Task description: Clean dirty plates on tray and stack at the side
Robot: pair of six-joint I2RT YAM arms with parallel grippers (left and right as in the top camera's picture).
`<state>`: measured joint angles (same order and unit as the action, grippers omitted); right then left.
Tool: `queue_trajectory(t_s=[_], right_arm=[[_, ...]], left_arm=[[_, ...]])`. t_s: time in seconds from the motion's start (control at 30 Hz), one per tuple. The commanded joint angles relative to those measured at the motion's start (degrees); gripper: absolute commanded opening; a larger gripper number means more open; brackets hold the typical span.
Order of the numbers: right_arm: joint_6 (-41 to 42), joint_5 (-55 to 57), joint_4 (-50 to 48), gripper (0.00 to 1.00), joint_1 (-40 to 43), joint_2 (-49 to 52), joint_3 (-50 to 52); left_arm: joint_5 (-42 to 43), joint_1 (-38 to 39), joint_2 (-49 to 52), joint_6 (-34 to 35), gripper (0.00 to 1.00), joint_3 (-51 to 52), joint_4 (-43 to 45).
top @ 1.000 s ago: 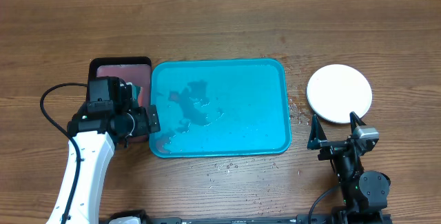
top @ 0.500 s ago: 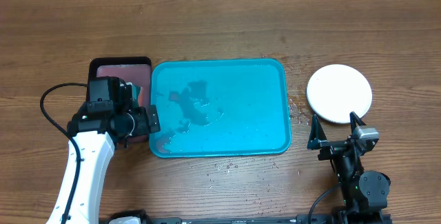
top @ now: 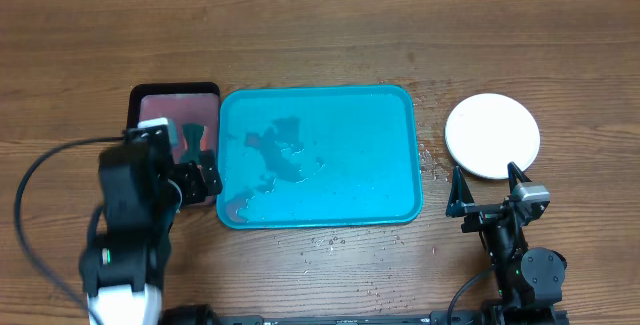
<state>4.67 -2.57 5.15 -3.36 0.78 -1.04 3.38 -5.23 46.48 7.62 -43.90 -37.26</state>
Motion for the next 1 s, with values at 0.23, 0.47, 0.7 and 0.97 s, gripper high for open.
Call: queue_trajectory(t_s=[0.23, 0.47, 0.7, 0.97], right_arm=[[-0.2, -0.09, -0.48, 1.0, 0.44, -0.61, 0.57], [-0.2, -0.09, -0.48, 1.0, 0.44, -0.61, 0.57], [-0.2, -0.09, -0.48, 1.0, 0.44, -0.61, 0.57], [-0.2, -0.09, -0.48, 1.0, 0.44, -0.61, 0.57]], left_arm=[[4.33, 0.5, -25.62, 1.95, 1.0, 26.32, 27.41], [3.85, 1.2, -38.38, 2.25, 1.0, 38.6, 42.36], [-0.11, 2.54, -45.79, 1.14, 1.0, 43.63, 46.93], [0.2, 3.89, -46.29, -1.16, 1.0, 43.63, 34.23]])
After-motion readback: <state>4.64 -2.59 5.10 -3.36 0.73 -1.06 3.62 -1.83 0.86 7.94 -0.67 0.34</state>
